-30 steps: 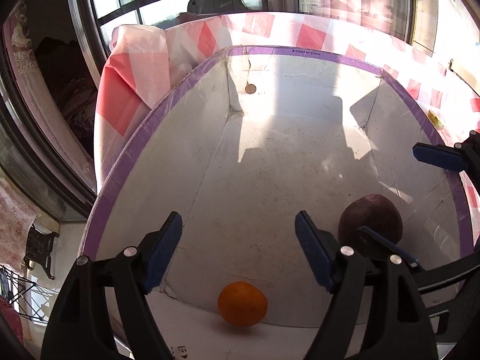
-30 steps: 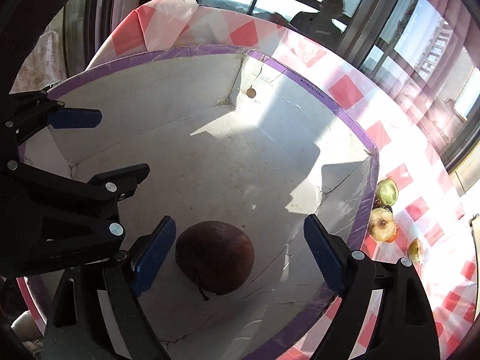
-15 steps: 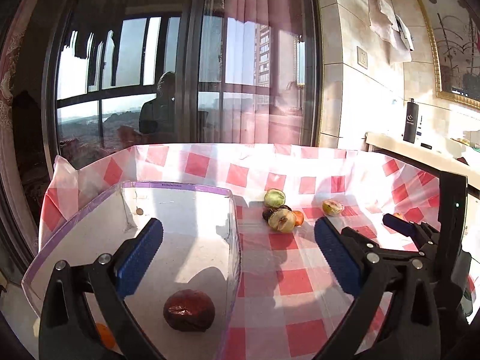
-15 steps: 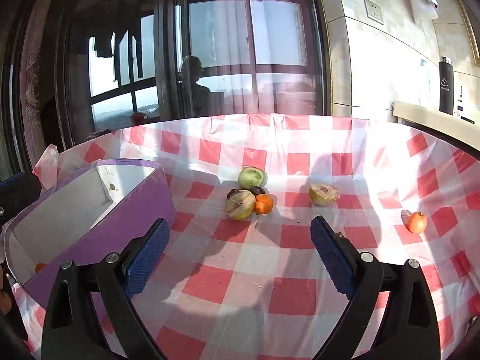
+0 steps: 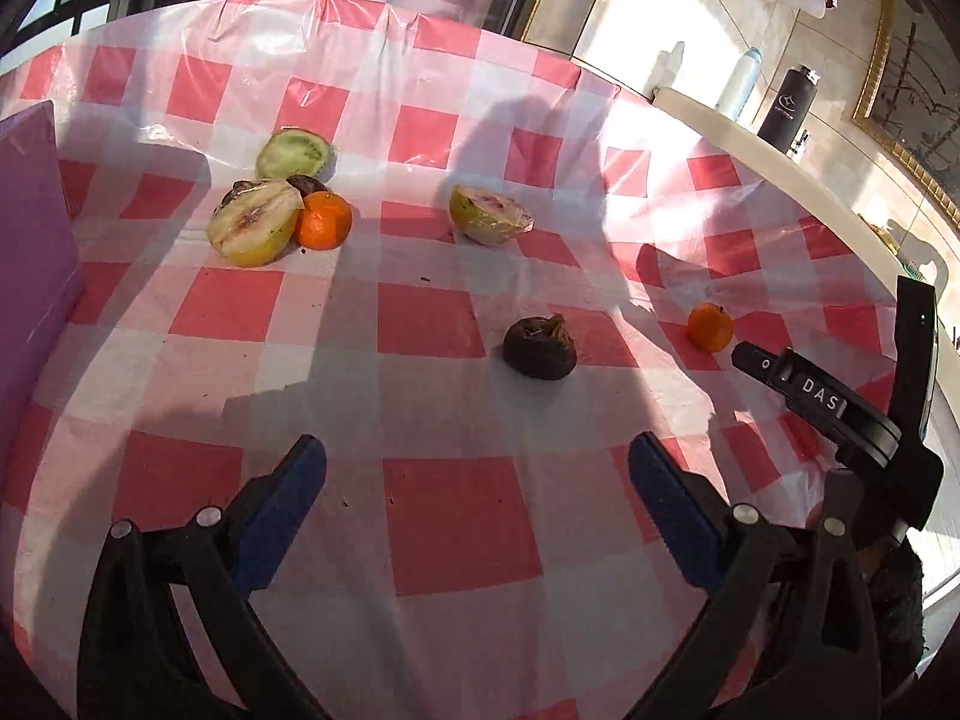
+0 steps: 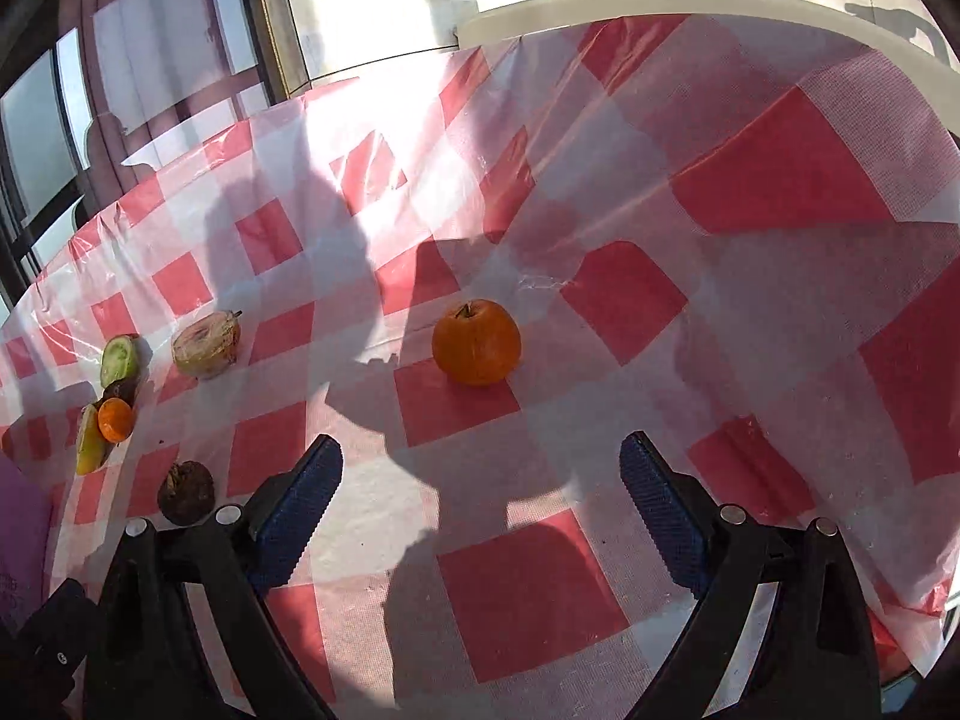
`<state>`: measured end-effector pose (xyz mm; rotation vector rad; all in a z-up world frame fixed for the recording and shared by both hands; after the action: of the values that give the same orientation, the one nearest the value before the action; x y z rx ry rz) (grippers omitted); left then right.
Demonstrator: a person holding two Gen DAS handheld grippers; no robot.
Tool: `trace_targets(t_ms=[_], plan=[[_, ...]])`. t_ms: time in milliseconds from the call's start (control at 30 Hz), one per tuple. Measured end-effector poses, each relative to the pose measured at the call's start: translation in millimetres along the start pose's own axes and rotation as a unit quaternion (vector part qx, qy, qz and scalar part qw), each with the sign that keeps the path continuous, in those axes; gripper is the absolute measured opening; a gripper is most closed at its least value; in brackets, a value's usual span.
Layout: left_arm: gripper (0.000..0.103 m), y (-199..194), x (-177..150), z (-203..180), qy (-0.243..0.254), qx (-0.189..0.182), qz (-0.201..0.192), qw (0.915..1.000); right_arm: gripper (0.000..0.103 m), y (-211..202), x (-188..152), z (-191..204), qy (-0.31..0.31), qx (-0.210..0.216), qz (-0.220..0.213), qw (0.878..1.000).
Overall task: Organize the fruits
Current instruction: 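Grasp the small dark brown fruit with the left tool while the right tool grasps the tangerine, then carry the small dark fruit and the tangerine with both tools over the white box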
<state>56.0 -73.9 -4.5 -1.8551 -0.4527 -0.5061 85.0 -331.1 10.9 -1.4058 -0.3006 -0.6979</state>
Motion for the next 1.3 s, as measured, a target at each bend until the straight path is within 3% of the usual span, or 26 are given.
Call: trace_targets(t_ms=[200, 400, 467, 500, 533, 600, 667, 733, 767, 1167, 1300], plan=[[0.101, 30.9, 23.2, -5.5, -0.006, 0.008, 0.030, 0.9995, 0.068, 48.0, 41.2, 2.9, 0.004, -0.012, 0.049, 0.999], [0.100, 53.8, 44.8, -22.2, 0.029, 0.023, 0.054, 0.9979, 0.068, 76.8, 56.2, 22.5, -0.040, -0.053, 0.090, 0.994], [0.097, 61.0, 49.7, -29.1, 0.048, 0.040, 0.062, 0.9961, 0.064, 78.4, 56.1, 26.8, -0.046, -0.066, 0.090, 0.993], [0.096, 64.9, 51.9, -33.3, 0.059, 0.056, 0.067, 0.9944, 0.057, 77.6, 55.2, 27.9, -0.046, -0.069, 0.087, 0.993], [0.091, 68.4, 53.6, -37.5, 0.073, 0.072, 0.072, 0.9922, 0.046, 76.2, 54.4, 28.5, -0.046, -0.072, 0.083, 0.993], [0.082, 73.7, 53.6, -45.7, 0.097, 0.103, 0.078, 0.9869, 0.043, 74.5, 52.8, 26.5, -0.038, -0.070, 0.081, 0.994], [0.065, 76.1, 51.3, -53.7, 0.119, 0.124, 0.079, 0.9819, 0.043, 73.7, 51.6, 25.1, -0.032, -0.063, 0.081, 0.994], [0.048, 74.8, 48.7, -61.5, 0.142, 0.115, 0.076, 0.9802, 0.043, 73.6, 50.6, 26.2, -0.032, -0.063, 0.082, 0.994], [0.043, 75.0, 47.6, -64.8, 0.150, 0.118, 0.075, 0.9787, 0.043, 73.2, 50.0, 27.3, -0.032, -0.062, 0.081, 0.994], [0.042, 67.4, 56.2, -40.4, 0.084, 0.036, 0.066, 0.9936, 0.044, 69.3, 48.5, 16.8, -0.021, -0.054, 0.080, 0.995], [0.042, 54.5, 58.0, -23.3, 0.037, -0.009, 0.038, 0.9986, 0.044, 63.4, 51.5, 4.7, -0.013, -0.043, 0.079, 0.996]])
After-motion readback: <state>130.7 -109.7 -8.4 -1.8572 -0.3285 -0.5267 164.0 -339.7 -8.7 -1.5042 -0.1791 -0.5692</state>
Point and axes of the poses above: each gripper's, at about its wrist camera, not at the fingertips, and y roughly the way its jaws point, z to its left, x to its top, the point moved 2 cm from there along y, roughly the way its jaws point, and after that the axes turned 12 degrees about z, right-handed, at the moved point
